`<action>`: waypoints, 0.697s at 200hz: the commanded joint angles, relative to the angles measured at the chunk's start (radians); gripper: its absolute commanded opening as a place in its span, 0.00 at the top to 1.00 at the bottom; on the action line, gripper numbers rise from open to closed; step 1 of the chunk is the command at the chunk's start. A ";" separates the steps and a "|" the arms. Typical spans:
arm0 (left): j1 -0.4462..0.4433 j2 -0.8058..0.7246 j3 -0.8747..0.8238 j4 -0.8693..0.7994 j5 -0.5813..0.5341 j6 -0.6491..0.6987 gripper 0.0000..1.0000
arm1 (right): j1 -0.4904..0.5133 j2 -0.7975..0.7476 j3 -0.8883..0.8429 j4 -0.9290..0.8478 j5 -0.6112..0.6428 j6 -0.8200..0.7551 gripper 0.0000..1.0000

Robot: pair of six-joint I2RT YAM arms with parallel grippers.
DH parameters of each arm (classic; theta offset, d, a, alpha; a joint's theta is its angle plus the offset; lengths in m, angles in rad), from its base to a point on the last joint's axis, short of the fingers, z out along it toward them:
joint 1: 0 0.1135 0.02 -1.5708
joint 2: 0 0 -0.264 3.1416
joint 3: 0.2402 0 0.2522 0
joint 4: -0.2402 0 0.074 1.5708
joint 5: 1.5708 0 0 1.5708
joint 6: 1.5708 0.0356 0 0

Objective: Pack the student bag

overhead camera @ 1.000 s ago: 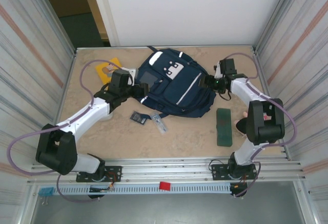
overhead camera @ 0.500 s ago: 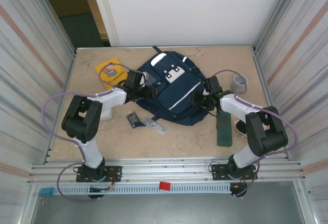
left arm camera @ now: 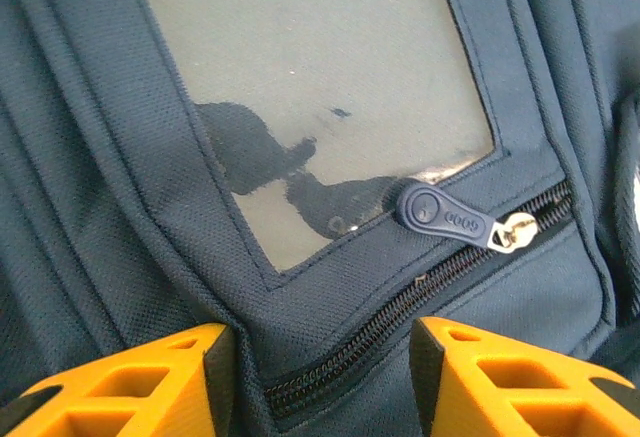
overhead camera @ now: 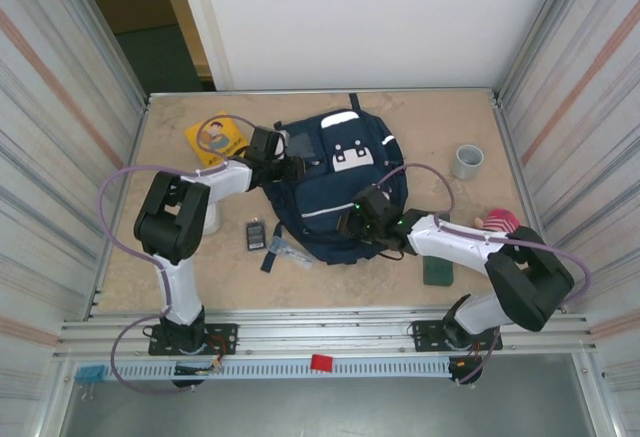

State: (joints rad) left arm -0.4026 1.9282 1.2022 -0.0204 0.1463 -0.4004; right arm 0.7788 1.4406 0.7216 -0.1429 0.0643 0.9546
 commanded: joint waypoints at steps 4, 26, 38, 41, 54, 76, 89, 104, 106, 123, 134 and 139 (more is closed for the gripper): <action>0.034 0.003 -0.044 -0.065 0.004 -0.002 0.49 | 0.071 0.089 0.071 0.121 0.003 0.051 0.40; 0.059 -0.005 -0.057 -0.072 0.012 0.018 0.48 | 0.123 0.141 0.126 0.136 0.013 0.061 0.39; 0.072 -0.002 -0.048 -0.072 0.027 0.036 0.48 | 0.134 0.157 0.146 0.143 0.003 0.060 0.38; 0.074 -0.001 -0.046 -0.073 0.032 0.040 0.48 | 0.134 0.158 0.151 0.146 -0.002 0.059 0.38; 0.086 -0.012 -0.031 -0.077 0.043 0.054 0.47 | 0.134 0.147 0.174 0.130 -0.012 0.047 0.37; 0.093 -0.077 0.007 -0.116 0.062 0.086 0.40 | 0.129 0.067 0.191 0.049 0.015 0.013 0.34; 0.087 -0.133 0.022 -0.140 0.064 0.101 0.36 | 0.104 -0.005 0.174 0.019 -0.021 -0.004 0.30; 0.071 -0.205 0.014 -0.150 0.055 0.131 0.35 | 0.055 -0.093 0.146 0.007 -0.116 -0.028 0.28; 0.067 -0.216 0.010 -0.150 0.053 0.139 0.35 | 0.052 -0.099 0.145 0.003 -0.118 -0.030 0.28; 0.038 -0.295 -0.013 -0.148 0.052 0.202 0.34 | -0.006 -0.192 0.133 -0.072 -0.158 -0.066 0.27; 0.013 -0.338 -0.026 -0.148 0.080 0.256 0.34 | -0.075 -0.245 0.123 -0.109 -0.224 -0.097 0.27; 0.002 -0.350 -0.031 -0.148 0.105 0.284 0.34 | -0.114 -0.264 0.119 -0.119 -0.264 -0.109 0.27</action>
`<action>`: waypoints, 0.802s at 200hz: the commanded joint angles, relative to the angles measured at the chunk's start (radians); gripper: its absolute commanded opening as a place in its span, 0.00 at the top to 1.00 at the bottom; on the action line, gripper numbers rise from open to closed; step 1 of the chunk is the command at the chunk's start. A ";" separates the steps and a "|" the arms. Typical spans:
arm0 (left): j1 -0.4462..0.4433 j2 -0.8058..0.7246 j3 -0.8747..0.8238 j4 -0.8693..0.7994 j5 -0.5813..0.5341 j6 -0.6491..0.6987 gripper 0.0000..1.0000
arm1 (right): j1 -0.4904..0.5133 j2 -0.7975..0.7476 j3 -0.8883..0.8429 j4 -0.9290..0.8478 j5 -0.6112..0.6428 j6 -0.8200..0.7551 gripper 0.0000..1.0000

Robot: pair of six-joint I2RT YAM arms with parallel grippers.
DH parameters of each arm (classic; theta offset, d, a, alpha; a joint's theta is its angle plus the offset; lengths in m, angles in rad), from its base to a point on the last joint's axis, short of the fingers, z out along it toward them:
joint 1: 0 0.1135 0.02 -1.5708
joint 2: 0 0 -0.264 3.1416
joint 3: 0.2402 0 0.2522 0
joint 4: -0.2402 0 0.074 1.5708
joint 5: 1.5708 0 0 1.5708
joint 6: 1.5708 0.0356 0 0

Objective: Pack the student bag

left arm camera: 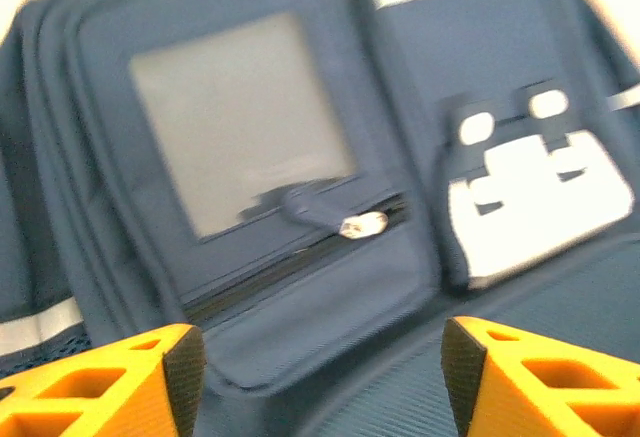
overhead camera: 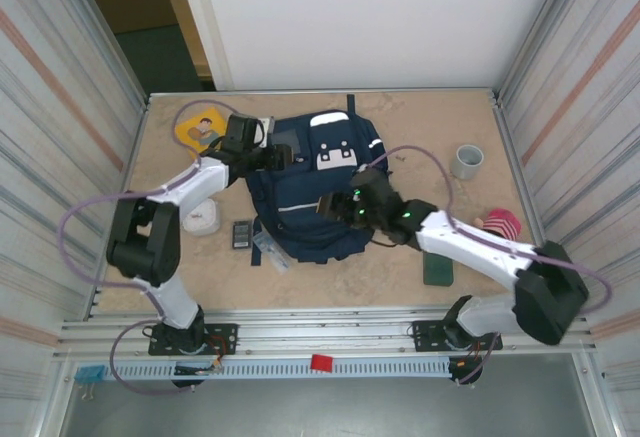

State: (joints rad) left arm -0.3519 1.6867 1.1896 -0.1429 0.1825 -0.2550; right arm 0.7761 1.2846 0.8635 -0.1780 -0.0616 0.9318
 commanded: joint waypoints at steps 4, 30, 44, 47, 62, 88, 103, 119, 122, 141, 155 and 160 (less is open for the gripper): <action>-0.060 -0.117 -0.020 -0.027 0.092 0.165 0.34 | -0.142 -0.124 -0.029 -0.091 -0.168 -0.095 0.27; -0.162 -0.125 -0.009 -0.088 0.175 0.345 0.34 | -0.344 -0.207 -0.076 -0.110 -0.313 -0.144 0.27; -0.237 -0.100 -0.004 -0.119 0.181 0.485 0.33 | -0.448 -0.223 -0.102 -0.110 -0.390 -0.148 0.27; -0.254 -0.096 -0.003 -0.121 0.169 0.510 0.33 | -0.468 -0.225 -0.110 -0.109 -0.404 -0.146 0.27; -0.335 -0.040 0.014 -0.137 0.111 0.632 0.28 | -0.538 -0.231 -0.145 -0.096 -0.451 -0.143 0.28; -0.433 0.070 0.077 -0.141 -0.002 0.740 0.20 | -0.585 -0.235 -0.195 -0.065 -0.488 -0.128 0.28; -0.451 0.123 0.105 -0.106 -0.066 0.736 0.17 | -0.594 -0.236 -0.221 -0.034 -0.509 -0.106 0.28; -0.455 0.168 0.135 -0.078 -0.084 0.710 0.15 | -0.600 -0.238 -0.241 -0.022 -0.519 -0.102 0.28; -0.455 0.176 0.140 -0.077 -0.081 0.707 0.15 | -0.601 -0.238 -0.243 -0.021 -0.518 -0.101 0.28; -0.458 0.216 0.163 -0.065 -0.021 0.709 0.15 | -0.616 -0.243 -0.262 -0.018 -0.526 -0.101 0.28; -0.465 0.243 0.175 -0.033 -0.075 0.680 0.15 | -0.622 -0.244 -0.269 -0.013 -0.532 -0.097 0.28; -0.467 0.252 0.180 -0.029 -0.096 0.672 0.15 | -0.623 -0.245 -0.270 -0.011 -0.534 -0.096 0.28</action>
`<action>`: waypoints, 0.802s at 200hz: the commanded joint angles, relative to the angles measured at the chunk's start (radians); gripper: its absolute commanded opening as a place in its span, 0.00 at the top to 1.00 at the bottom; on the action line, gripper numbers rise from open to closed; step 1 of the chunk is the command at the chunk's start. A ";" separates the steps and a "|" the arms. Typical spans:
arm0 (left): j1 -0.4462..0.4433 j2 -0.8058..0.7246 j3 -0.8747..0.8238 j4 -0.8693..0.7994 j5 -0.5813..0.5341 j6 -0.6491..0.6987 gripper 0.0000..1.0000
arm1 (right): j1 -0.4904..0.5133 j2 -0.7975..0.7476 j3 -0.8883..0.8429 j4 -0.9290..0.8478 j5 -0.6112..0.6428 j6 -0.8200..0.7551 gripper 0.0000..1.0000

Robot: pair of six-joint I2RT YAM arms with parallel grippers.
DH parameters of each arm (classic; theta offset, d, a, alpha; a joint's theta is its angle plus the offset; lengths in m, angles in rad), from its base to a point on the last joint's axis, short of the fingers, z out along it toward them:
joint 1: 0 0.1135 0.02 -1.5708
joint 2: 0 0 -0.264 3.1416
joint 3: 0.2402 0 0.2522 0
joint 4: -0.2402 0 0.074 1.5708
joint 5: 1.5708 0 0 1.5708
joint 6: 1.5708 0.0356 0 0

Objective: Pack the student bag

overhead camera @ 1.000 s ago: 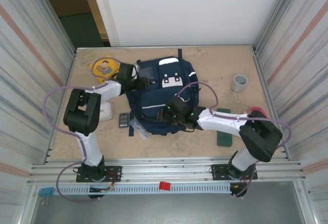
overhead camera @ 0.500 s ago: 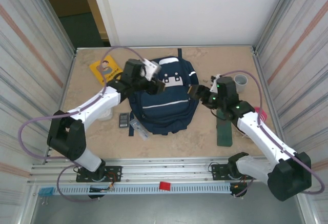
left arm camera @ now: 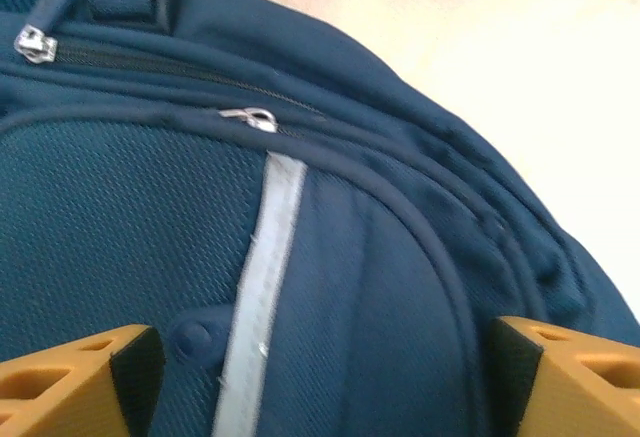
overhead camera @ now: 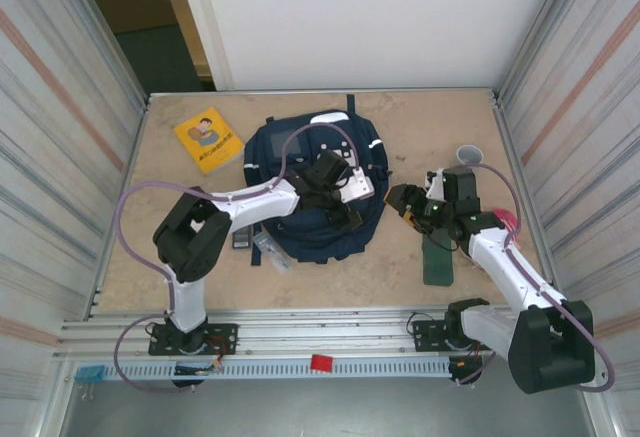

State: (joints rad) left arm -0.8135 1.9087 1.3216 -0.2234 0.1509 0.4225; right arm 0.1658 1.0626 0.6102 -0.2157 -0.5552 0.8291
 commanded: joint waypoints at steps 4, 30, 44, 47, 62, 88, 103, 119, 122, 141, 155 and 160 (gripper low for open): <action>-0.007 0.037 0.052 0.056 -0.087 -0.013 0.15 | -0.012 -0.023 -0.017 0.028 -0.042 0.007 0.28; -0.007 0.057 0.047 0.107 -0.120 -0.042 0.14 | -0.012 -0.034 -0.029 0.036 -0.033 0.008 0.28; -0.009 0.069 0.046 0.111 -0.094 -0.036 0.12 | -0.014 -0.041 -0.040 0.048 -0.030 0.019 0.28; -0.008 0.072 0.046 0.110 -0.091 -0.035 0.12 | -0.013 -0.041 -0.042 0.052 -0.031 0.021 0.28; -0.010 0.092 0.044 0.108 -0.090 -0.030 0.12 | -0.014 -0.044 -0.058 0.070 -0.032 0.033 0.27; -0.012 0.113 0.038 0.099 -0.163 -0.064 0.47 | -0.014 -0.055 -0.084 0.091 -0.015 0.027 0.26; -0.009 0.061 0.009 0.120 -0.123 -0.051 0.83 | -0.016 -0.064 -0.101 0.124 -0.006 0.007 0.26; 0.002 -0.027 -0.033 0.145 0.008 0.003 1.00 | -0.022 -0.080 -0.112 0.151 0.030 -0.039 0.26; 0.005 -0.049 -0.040 0.148 0.038 0.012 1.00 | -0.022 -0.091 -0.112 0.154 0.035 -0.049 0.26; 0.045 -0.145 -0.051 0.131 0.249 0.056 1.00 | -0.035 -0.114 -0.115 0.174 0.058 -0.168 0.34; 0.081 -0.200 -0.050 0.120 0.366 0.069 1.00 | -0.055 -0.122 -0.108 0.180 0.034 -0.277 0.36; 0.095 -0.216 -0.048 0.112 0.411 0.074 1.00 | -0.065 -0.122 -0.103 0.183 0.016 -0.322 0.36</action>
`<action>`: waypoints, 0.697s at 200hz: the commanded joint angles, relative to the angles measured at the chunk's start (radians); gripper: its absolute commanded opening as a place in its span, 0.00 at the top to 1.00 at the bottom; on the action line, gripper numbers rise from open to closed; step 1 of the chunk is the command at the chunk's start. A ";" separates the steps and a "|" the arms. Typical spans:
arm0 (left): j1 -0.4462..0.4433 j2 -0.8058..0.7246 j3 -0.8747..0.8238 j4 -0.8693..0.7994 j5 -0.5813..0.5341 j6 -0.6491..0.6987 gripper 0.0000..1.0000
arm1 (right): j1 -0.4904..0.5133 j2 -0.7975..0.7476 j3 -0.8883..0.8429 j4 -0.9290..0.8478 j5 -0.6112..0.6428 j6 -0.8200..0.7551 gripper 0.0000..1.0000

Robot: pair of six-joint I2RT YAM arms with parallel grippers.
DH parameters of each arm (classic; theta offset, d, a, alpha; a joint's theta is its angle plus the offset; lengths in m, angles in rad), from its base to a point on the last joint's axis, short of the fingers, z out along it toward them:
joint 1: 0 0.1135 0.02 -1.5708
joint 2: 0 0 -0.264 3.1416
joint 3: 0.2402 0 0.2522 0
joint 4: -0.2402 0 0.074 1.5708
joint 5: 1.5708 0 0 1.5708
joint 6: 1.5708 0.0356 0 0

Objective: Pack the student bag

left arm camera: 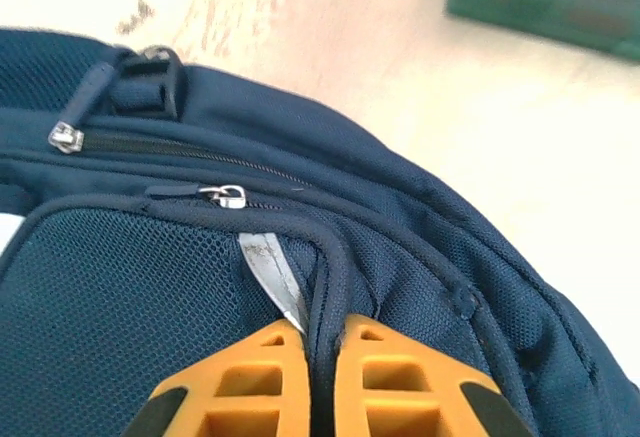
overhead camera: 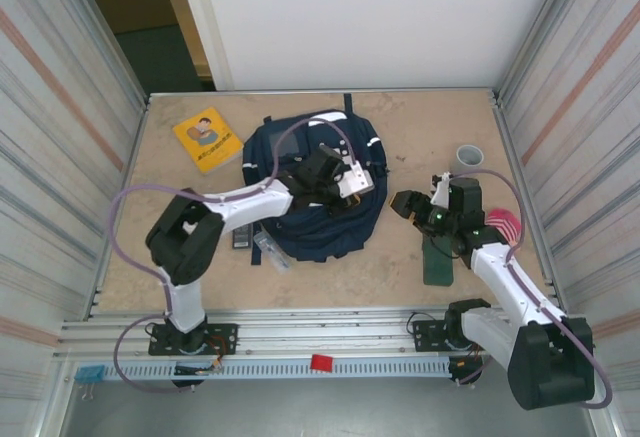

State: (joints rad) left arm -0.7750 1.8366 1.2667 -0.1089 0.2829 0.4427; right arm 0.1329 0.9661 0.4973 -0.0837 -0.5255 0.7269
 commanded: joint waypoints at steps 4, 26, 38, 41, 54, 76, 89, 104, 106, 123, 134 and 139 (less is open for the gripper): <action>0.069 -0.154 0.010 -0.010 0.318 0.060 1.00 | -0.041 -0.026 0.013 0.053 -0.025 -0.255 0.36; 0.134 -0.204 0.030 -0.046 0.478 0.077 1.00 | -0.095 -0.011 0.024 0.071 -0.108 -0.439 0.38; 0.170 -0.226 0.037 -0.063 0.553 0.083 1.00 | -0.118 0.010 0.033 0.074 -0.162 -0.538 0.38; 0.179 -0.232 0.040 -0.066 0.568 0.083 1.00 | -0.122 0.015 0.038 0.074 -0.177 -0.565 0.38; 0.216 -0.254 0.049 -0.084 0.640 0.093 1.00 | -0.127 0.052 0.049 0.070 -0.201 -0.668 0.38; 0.266 -0.297 0.057 -0.101 0.704 0.100 1.00 | -0.128 0.121 0.061 0.123 -0.209 -0.765 0.43; 0.286 -0.314 0.060 -0.109 0.731 0.102 1.00 | -0.129 0.174 0.070 0.162 -0.233 -0.783 0.45; 0.305 -0.325 0.067 -0.129 0.759 0.112 1.00 | -0.123 0.233 0.073 0.213 -0.294 -0.803 0.47; 0.305 -0.324 0.068 -0.133 0.761 0.114 1.00 | -0.121 0.241 0.073 0.222 -0.301 -0.809 0.47; 0.319 -0.333 0.073 -0.149 0.784 0.120 1.00 | -0.087 0.294 0.109 0.218 -0.318 -0.864 0.47; 0.325 -0.335 0.072 -0.146 0.800 0.117 1.00 | -0.065 0.330 0.137 0.214 -0.326 -0.921 0.47; 0.328 -0.333 0.073 -0.144 0.807 0.116 1.00 | -0.055 0.345 0.152 0.210 -0.324 -0.935 0.47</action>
State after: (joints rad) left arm -0.4580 1.5730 1.2758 -0.2939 0.9413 0.5282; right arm 0.0345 1.2564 0.5678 0.0860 -0.7822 -0.0566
